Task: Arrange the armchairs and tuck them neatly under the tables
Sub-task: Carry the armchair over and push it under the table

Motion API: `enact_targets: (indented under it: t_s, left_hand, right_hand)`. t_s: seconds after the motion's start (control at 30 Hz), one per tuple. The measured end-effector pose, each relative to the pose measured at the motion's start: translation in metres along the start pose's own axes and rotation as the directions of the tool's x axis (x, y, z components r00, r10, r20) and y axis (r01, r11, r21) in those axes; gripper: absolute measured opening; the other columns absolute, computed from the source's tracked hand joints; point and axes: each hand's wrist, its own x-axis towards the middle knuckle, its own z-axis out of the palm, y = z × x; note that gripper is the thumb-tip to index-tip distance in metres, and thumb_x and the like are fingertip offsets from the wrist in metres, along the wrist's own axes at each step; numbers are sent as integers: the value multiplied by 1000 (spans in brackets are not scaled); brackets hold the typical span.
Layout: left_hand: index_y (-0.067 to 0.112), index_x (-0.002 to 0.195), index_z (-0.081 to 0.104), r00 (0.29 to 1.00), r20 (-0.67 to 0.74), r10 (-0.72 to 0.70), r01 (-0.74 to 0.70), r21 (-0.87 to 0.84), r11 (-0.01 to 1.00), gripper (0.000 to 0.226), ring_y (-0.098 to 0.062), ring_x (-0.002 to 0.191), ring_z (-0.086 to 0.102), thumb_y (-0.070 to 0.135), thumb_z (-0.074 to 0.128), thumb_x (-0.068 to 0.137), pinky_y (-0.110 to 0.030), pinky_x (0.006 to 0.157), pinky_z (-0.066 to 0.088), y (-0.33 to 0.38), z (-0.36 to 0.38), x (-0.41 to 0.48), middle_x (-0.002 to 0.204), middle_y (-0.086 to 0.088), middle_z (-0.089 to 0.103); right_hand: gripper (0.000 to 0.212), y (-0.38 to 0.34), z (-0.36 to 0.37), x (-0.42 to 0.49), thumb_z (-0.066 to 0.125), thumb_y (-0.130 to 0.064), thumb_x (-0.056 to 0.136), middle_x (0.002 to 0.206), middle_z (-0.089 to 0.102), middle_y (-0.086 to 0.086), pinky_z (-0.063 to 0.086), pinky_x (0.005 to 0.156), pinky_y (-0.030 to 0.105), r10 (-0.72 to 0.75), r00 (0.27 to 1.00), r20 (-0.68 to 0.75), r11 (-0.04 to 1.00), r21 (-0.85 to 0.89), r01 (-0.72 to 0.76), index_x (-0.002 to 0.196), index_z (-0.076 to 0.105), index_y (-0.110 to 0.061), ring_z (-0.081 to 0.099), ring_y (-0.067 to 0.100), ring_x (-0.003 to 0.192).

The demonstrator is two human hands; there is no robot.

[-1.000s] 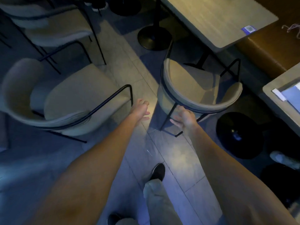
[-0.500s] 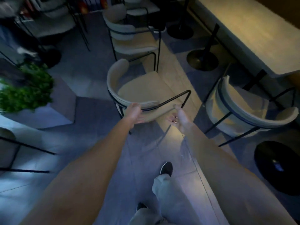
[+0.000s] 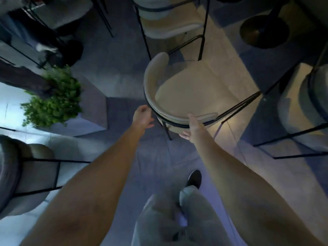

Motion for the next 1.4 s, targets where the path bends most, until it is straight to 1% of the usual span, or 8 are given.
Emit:
enact_targets:
  t_s: [0.2, 0.33, 0.53, 0.63, 0.97, 1.13, 1.23, 1.4]
  left_hand:
    - [20, 146, 46, 998, 42, -45, 42, 65, 997, 42, -28, 99, 63, 27, 45, 104, -38, 72, 57, 2, -27, 66, 119, -9, 57]
    - [19, 138, 50, 983, 152, -99, 83, 107, 991, 41, -27, 107, 63, 39, 51, 103, -40, 70, 61, 9, -30, 108, 126, -10, 55]
    - [21, 141, 45, 922, 359, -143, 89, 162, 983, 54, -27, 109, 56, 48, 59, 96, -53, 79, 61, 30, -23, 159, 132, -3, 49]
    - [22, 140, 43, 902, 384, -198, 134, 187, 973, 50, -26, 110, 50, 42, 61, 97, -58, 87, 56, 36, -17, 175, 129, -2, 46]
    - [11, 131, 56, 814, 450, -368, 286, 241, 927, 43, -33, 115, 62, 21, 63, 90, -59, 79, 54, 46, 9, 237, 135, -11, 62]
    - [9, 98, 56, 829, 461, -317, 234, 230, 945, 10, -32, 107, 60, 8, 52, 89, -57, 100, 51, 53, 4, 224, 117, -15, 62]
    - [12, 90, 56, 844, 458, -279, 211, 195, 958, 6, -30, 105, 62, 6, 54, 87, -52, 94, 56, 53, 2, 225, 115, -15, 64]
    - [7, 107, 60, 851, 462, -249, 191, 170, 967, 23, -27, 94, 65, 10, 56, 85, -42, 72, 59, 60, 11, 217, 111, -13, 66]
  right_hand:
    - [88, 9, 53, 27, 75, -47, 85, 157, 41, 11, 62, 72, 54, 14, 997, -71, 988, 156, -2, 157, 32, -17, 53, 46, 130]
    - [81, 22, 73, 39, 70, -46, 93, 154, 49, 12, 63, 90, 51, -29, 995, -95, 979, 198, 47, 158, 35, -12, 62, 33, 117]
    - [55, 42, 110, 59, 71, -34, 93, 133, 59, 14, 63, 57, 42, 28, 975, -220, 922, 383, 60, 139, 54, -9, 65, 30, 90]
    - [58, 38, 128, 66, 75, -19, 86, 129, 61, 17, 64, 52, 49, 49, 948, -314, 862, 493, 119, 136, 49, -5, 67, 38, 104]
    - [50, 35, 142, 77, 69, -5, 90, 101, 55, 13, 62, 69, 58, 95, 911, -402, 808, 565, 165, 131, 41, -4, 66, 39, 106]
    - [56, 33, 146, 73, 65, 2, 86, 126, 58, 22, 62, 52, 58, 76, 892, -445, 788, 575, 219, 137, 41, -3, 65, 44, 112]
    - [51, 33, 145, 71, 62, 3, 89, 127, 57, 24, 60, 75, 67, 51, 898, -437, 775, 584, 240, 137, 44, 2, 64, 46, 114]
    - [44, 23, 136, 68, 63, 1, 88, 128, 63, 26, 61, 76, 67, 2, 900, -437, 787, 555, 268, 131, 53, 6, 68, 45, 109]
